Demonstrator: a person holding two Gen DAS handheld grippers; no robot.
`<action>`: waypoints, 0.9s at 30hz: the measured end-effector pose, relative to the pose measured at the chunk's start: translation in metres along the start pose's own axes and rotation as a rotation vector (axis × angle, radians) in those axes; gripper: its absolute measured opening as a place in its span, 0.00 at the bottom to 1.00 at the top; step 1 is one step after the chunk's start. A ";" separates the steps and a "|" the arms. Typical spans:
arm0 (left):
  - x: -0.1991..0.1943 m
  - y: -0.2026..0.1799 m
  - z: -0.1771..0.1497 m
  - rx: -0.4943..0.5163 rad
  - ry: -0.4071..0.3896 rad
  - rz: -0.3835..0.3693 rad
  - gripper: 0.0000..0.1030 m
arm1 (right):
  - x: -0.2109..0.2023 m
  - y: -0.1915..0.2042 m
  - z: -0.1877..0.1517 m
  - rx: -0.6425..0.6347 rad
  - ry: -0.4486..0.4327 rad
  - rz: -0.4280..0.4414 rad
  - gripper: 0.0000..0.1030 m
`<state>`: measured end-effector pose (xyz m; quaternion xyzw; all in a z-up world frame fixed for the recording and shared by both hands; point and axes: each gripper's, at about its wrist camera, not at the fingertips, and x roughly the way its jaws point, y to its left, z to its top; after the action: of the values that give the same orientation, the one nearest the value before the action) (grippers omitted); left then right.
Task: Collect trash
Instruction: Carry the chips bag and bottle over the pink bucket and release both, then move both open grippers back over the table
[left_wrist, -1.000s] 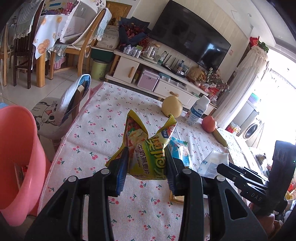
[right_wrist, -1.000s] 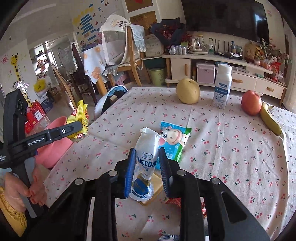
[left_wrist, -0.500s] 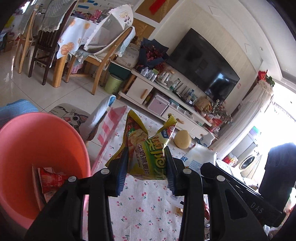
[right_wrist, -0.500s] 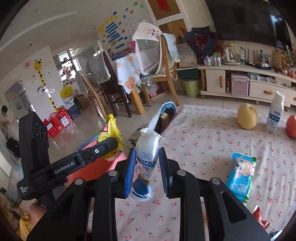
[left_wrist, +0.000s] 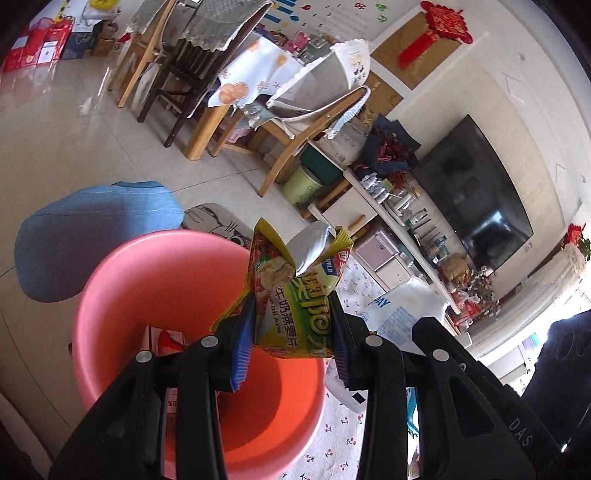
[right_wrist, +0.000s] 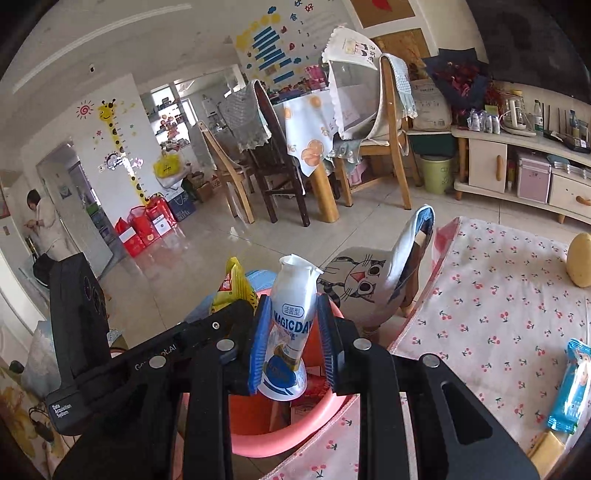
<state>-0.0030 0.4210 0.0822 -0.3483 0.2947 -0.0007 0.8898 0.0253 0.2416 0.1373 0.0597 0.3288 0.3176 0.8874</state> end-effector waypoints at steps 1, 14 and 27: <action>0.002 0.004 0.002 -0.019 0.011 0.006 0.38 | 0.006 0.001 -0.003 0.002 0.011 -0.002 0.26; 0.003 0.006 0.001 0.024 -0.119 0.152 0.78 | -0.007 -0.016 -0.045 -0.019 0.042 -0.148 0.82; 0.007 -0.047 -0.021 0.228 -0.114 0.088 0.87 | -0.093 -0.040 -0.076 -0.114 -0.087 -0.334 0.93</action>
<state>0.0012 0.3714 0.0957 -0.2310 0.2564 0.0246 0.9382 -0.0552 0.1457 0.1165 -0.0325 0.2771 0.1810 0.9431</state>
